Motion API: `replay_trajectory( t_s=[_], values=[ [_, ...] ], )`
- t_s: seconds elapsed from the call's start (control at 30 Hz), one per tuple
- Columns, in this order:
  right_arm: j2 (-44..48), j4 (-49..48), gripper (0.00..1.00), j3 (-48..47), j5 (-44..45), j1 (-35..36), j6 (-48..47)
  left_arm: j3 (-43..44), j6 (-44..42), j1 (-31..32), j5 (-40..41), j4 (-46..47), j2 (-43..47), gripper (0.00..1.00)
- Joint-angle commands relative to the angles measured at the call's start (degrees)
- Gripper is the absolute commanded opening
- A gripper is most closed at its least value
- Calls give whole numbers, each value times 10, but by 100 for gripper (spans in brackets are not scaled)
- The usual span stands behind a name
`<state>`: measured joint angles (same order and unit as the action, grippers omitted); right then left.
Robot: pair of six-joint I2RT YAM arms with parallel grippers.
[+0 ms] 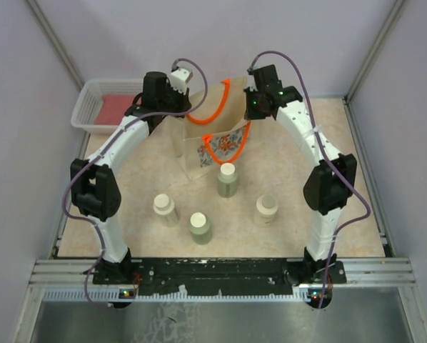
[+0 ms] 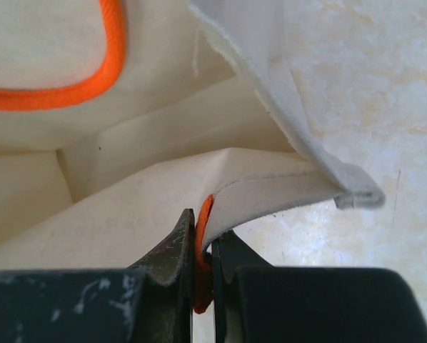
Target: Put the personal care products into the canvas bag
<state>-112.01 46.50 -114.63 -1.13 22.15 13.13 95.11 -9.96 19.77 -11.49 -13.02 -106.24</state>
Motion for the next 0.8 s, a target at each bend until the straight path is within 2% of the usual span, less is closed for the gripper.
replay_trajectory(
  t_s=[0.0, 0.33, 0.6, 0.77],
  values=[
    [67, 38, 0, 38, -1, 20, -3, 69, -20, 3, -61, 36, -40, 0],
    [160, 45, 0, 122, 9, 36, 53, 180, -20, 3, -143, 55, -139, 0],
    [187, 32, 0, 182, -6, 44, 79, 183, -16, 3, -206, 99, -162, 0],
    [194, 51, 24, 180, 13, 48, 74, 182, -10, 4, -238, 113, -166, 0]
  ],
)
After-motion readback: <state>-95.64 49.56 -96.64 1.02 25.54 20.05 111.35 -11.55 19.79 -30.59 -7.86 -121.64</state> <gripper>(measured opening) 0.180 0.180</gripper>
